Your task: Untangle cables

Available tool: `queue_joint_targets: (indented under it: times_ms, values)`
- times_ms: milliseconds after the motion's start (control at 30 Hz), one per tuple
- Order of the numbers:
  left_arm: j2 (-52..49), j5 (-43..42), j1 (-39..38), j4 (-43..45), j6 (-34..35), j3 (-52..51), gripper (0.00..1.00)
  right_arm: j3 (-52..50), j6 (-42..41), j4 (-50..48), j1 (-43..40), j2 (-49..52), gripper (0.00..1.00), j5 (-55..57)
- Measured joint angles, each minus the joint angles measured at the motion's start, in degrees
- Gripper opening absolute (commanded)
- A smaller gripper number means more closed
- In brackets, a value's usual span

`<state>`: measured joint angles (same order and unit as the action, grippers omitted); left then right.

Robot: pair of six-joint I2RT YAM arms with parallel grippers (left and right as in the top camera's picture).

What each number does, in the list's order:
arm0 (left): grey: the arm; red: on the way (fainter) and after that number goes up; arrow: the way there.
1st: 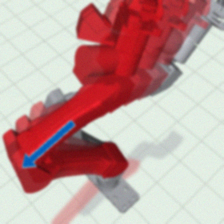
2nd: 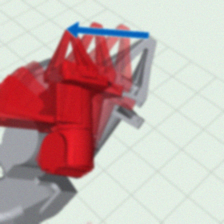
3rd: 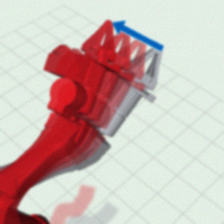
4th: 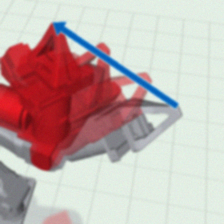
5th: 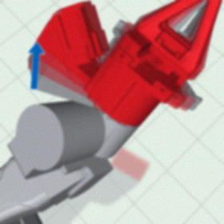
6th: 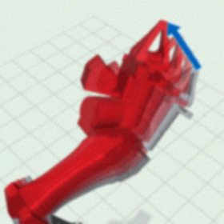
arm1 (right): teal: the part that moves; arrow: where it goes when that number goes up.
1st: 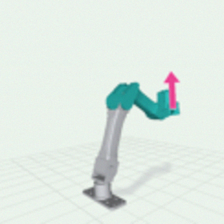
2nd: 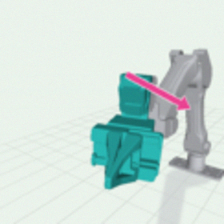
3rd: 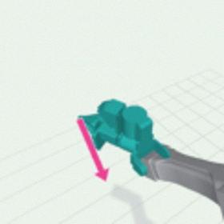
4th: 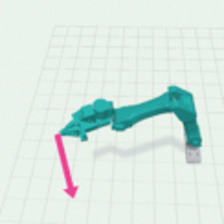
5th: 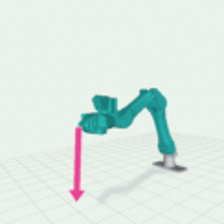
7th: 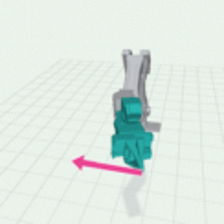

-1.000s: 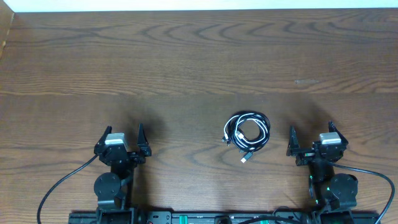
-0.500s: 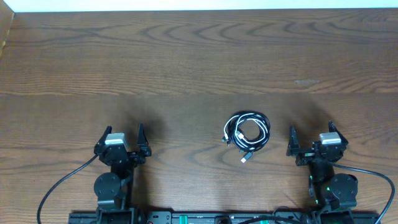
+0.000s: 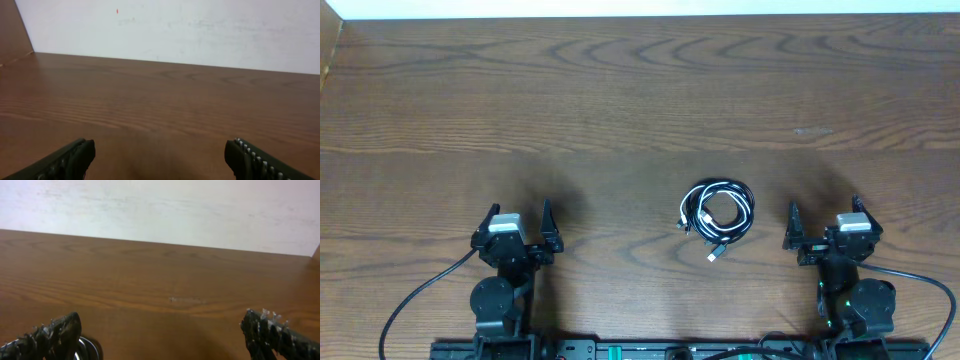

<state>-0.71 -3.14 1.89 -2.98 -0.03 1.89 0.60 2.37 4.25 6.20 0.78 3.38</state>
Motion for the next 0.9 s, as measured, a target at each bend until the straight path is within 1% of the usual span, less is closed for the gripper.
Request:
queue_joint_targets:
  times_ms: [100,200,300,500,667,767,900]
  values:
    - [-1.5,0.0,0.0,-1.5,0.2,0.7,0.89,0.9,0.0,1.5,0.0,1.0,0.99,0.5]
    - [-5.0,0.0,0.0,-3.6,0.2,2.6,0.89,3.2,0.0,3.3,0.0,4.0,0.99,0.8]
    - [-9.9,0.0,0.0,-5.6,0.5,6.3,0.89,6.6,0.0,4.7,0.0,8.4,0.99,1.1]
    - [-21.1,0.0,0.0,-10.3,2.5,17.0,0.89,16.7,0.0,8.5,0.0,21.3,0.99,1.1]
    - [-30.8,0.0,0.0,-19.8,3.2,27.0,0.89,26.1,0.0,13.6,0.0,32.6,0.99,0.9]
    - [-36.3,0.0,0.0,-27.2,3.7,33.2,0.89,31.8,0.0,16.8,0.0,38.8,0.99,0.2]
    - [-42.0,-0.2,0.0,-35.9,5.4,40.0,0.89,37.9,0.0,21.8,0.0,45.2,0.99,-1.5]
